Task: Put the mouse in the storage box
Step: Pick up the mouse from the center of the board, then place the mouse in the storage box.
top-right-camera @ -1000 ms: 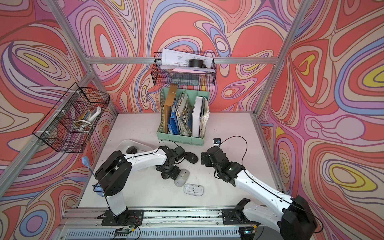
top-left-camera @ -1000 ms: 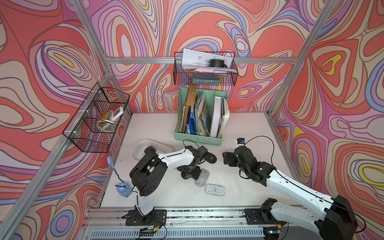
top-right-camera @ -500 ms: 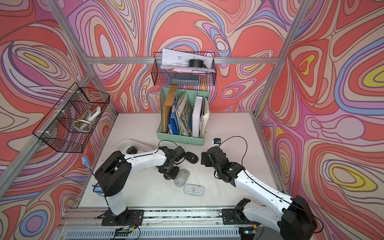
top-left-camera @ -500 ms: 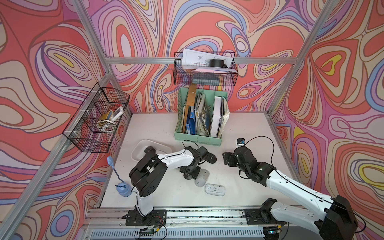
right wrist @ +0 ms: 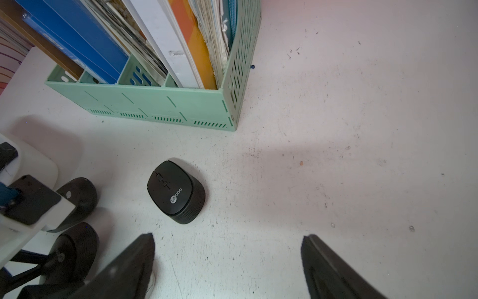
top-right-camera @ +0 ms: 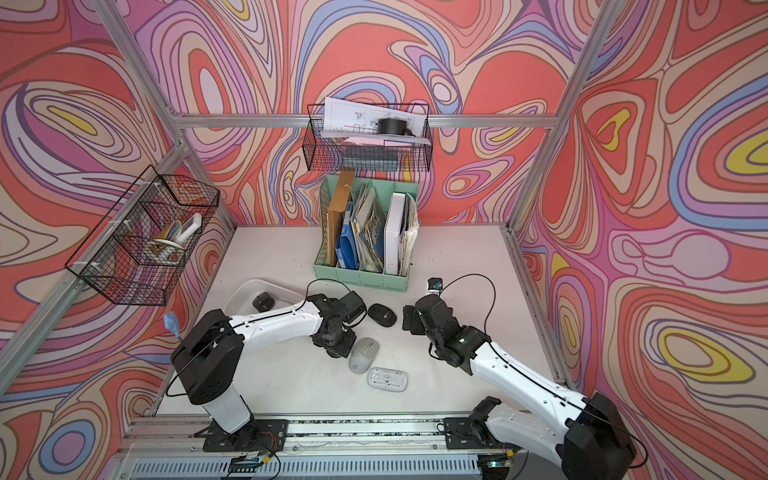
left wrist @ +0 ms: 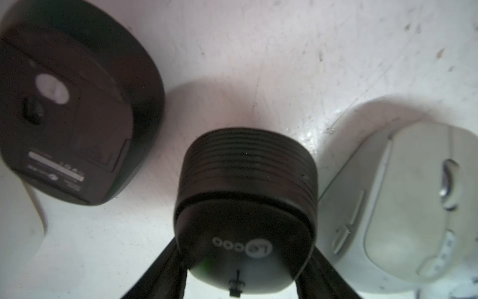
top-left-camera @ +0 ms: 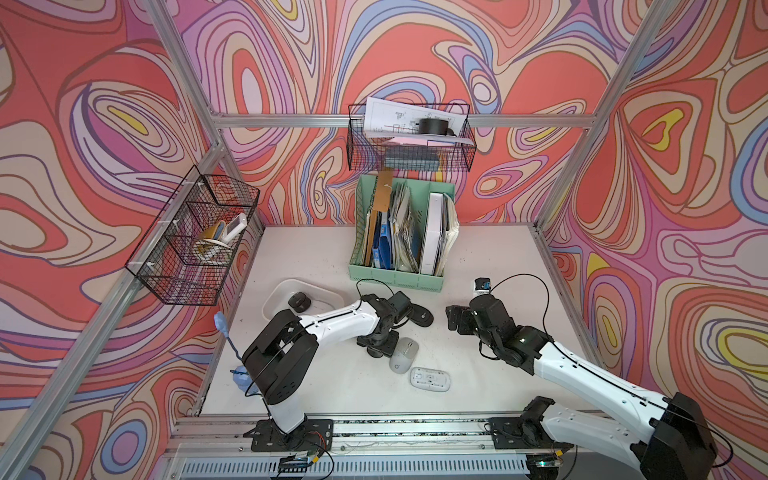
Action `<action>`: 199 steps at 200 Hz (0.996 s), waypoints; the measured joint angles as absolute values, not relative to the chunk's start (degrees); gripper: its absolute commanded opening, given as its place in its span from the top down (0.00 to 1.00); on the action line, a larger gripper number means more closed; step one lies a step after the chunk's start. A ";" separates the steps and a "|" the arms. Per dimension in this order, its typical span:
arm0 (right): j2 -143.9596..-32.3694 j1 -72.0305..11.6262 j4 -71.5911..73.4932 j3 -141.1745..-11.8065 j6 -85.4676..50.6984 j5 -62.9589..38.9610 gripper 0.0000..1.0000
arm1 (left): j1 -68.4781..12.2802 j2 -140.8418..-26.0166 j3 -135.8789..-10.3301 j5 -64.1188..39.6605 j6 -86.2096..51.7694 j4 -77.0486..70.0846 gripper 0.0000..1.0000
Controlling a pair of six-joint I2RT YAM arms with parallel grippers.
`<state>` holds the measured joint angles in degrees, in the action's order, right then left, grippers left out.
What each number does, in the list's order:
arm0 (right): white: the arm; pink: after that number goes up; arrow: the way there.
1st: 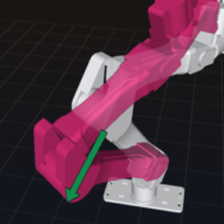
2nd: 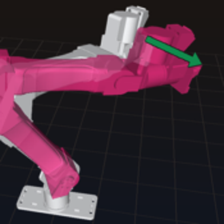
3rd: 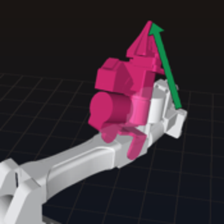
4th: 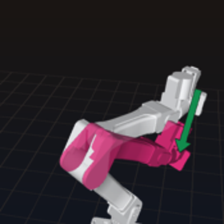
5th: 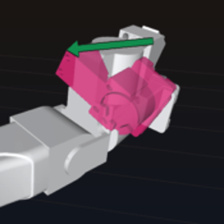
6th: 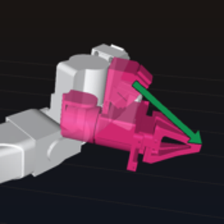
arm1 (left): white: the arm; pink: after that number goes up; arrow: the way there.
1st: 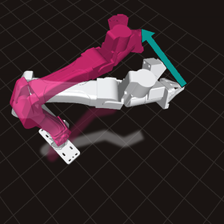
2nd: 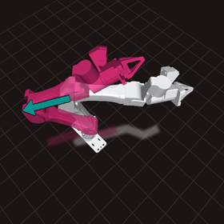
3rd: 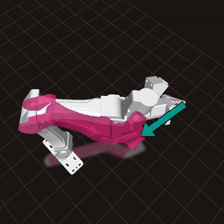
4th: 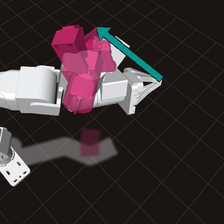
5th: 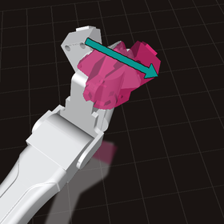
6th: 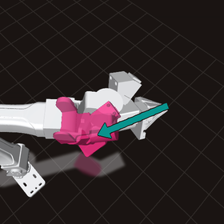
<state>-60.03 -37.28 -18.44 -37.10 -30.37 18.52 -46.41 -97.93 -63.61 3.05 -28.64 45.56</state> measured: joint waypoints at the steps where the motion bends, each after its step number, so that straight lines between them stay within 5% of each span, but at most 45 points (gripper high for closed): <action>1: -60.01 -37.28 -18.44 -37.08 -30.37 18.52 0.09 | -46.41 -97.84 -63.59 3.05 -28.71 45.56 0.45; 87: -59.61 -37.28 -18.39 -36.38 -30.57 18.44 0.10 | -44.58 -87.59 -64.58 3.51 -31.99 47.77 0.45; 199: -59.64 -37.28 -17.15 -36.40 -30.68 17.96 0.10 | -19.27 -76.16 -60.40 5.13 -40.95 51.72 0.44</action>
